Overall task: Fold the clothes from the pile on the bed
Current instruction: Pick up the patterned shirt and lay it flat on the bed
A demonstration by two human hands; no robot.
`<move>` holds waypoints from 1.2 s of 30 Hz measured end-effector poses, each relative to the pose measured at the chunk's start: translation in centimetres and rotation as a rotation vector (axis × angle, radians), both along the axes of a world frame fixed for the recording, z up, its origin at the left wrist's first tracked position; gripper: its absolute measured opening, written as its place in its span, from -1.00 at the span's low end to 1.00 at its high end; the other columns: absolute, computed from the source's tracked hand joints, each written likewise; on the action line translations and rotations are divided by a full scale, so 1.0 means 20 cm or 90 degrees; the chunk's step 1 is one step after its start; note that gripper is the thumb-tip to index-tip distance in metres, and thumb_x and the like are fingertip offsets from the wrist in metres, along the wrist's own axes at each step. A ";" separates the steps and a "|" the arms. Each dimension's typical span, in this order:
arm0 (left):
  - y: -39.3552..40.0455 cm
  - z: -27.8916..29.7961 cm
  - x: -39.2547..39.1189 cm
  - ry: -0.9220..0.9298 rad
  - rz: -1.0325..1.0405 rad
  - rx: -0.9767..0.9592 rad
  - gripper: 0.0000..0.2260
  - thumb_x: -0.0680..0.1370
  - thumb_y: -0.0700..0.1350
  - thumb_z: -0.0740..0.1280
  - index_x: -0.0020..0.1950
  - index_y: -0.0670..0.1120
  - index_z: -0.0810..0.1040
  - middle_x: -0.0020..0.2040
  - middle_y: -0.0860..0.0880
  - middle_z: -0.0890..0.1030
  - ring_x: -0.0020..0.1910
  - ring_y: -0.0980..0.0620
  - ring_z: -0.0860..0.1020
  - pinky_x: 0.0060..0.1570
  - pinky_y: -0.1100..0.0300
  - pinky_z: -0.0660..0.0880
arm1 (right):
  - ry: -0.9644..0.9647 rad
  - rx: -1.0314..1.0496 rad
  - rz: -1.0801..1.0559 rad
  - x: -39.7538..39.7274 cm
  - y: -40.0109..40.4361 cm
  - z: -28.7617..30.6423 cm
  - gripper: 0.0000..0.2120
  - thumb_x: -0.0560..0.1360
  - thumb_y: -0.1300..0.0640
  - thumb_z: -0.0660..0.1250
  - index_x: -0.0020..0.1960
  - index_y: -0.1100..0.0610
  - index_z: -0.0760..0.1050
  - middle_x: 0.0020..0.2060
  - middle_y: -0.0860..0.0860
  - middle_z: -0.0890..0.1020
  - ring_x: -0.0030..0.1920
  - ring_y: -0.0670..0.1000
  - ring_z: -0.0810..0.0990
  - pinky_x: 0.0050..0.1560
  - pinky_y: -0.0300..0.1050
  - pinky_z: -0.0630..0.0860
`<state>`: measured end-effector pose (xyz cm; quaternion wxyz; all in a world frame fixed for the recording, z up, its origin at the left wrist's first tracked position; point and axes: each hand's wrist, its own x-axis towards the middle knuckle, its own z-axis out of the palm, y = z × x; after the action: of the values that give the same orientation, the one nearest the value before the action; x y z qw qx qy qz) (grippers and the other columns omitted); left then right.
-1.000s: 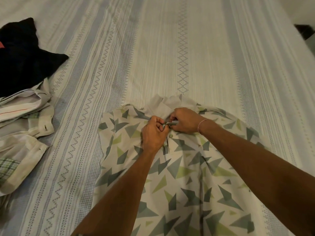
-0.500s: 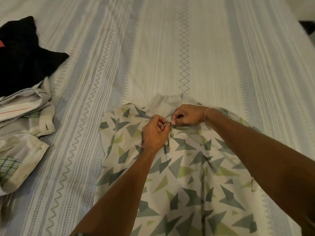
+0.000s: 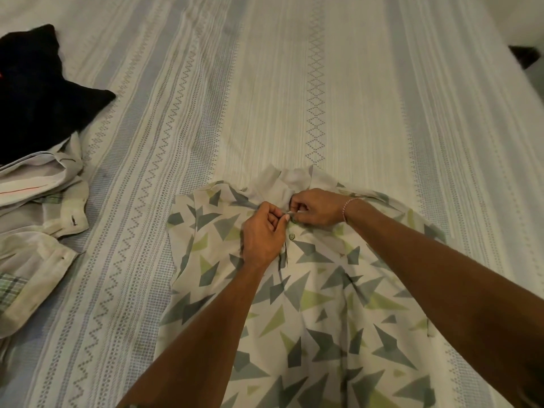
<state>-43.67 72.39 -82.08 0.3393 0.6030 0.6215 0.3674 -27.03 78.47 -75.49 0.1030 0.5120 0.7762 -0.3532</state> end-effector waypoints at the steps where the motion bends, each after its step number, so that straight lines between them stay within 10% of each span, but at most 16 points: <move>1: 0.00 0.00 0.00 -0.002 -0.002 0.000 -0.85 0.54 -0.05 0.46 -0.09 -0.05 0.53 -0.31 0.09 0.56 -0.35 0.15 0.52 -0.31 0.33 0.47 | 0.011 -0.002 0.004 0.01 0.01 0.00 -0.93 0.62 0.07 0.32 0.00 0.06 0.49 -0.19 -0.11 0.50 -0.14 -0.06 0.46 -0.22 -0.31 0.30; 6: 0.00 0.00 0.00 0.001 -0.003 -0.009 -0.85 0.55 -0.03 0.45 -0.09 -0.02 0.50 -0.32 0.11 0.54 -0.35 0.18 0.51 -0.32 0.37 0.43 | 0.055 -0.013 -0.036 0.03 0.00 0.03 -0.84 0.62 0.12 0.34 0.07 0.18 0.63 -0.12 -0.06 0.55 -0.09 -0.07 0.50 -0.02 -0.19 0.37; 15: 0.00 0.00 0.00 -0.007 -0.004 -0.016 -0.84 0.55 -0.02 0.45 -0.09 -0.01 0.49 -0.27 0.05 0.58 -0.31 0.07 0.56 -0.28 0.19 0.53 | 0.004 0.444 -0.319 -0.06 -0.27 -0.13 -0.85 0.51 0.02 0.45 -0.07 0.09 0.56 -0.13 0.04 0.54 -0.11 0.08 0.51 -0.25 -0.07 0.42; 36: 0.04 0.02 0.01 0.015 0.028 -0.069 -0.79 0.51 0.04 0.48 -0.15 0.01 0.48 -0.32 0.07 0.57 -0.35 0.14 0.52 -0.32 0.33 0.43 | 0.044 0.352 -0.274 -0.10 -0.30 -0.10 -0.90 0.51 0.07 0.48 0.00 0.05 0.72 -0.03 0.06 0.60 -0.10 0.09 0.58 -0.08 -0.06 0.52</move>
<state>-43.47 73.27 -81.61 0.3563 0.5742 0.6574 0.3333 -28.95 72.56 -77.43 -0.1428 0.6599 0.7200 -0.1605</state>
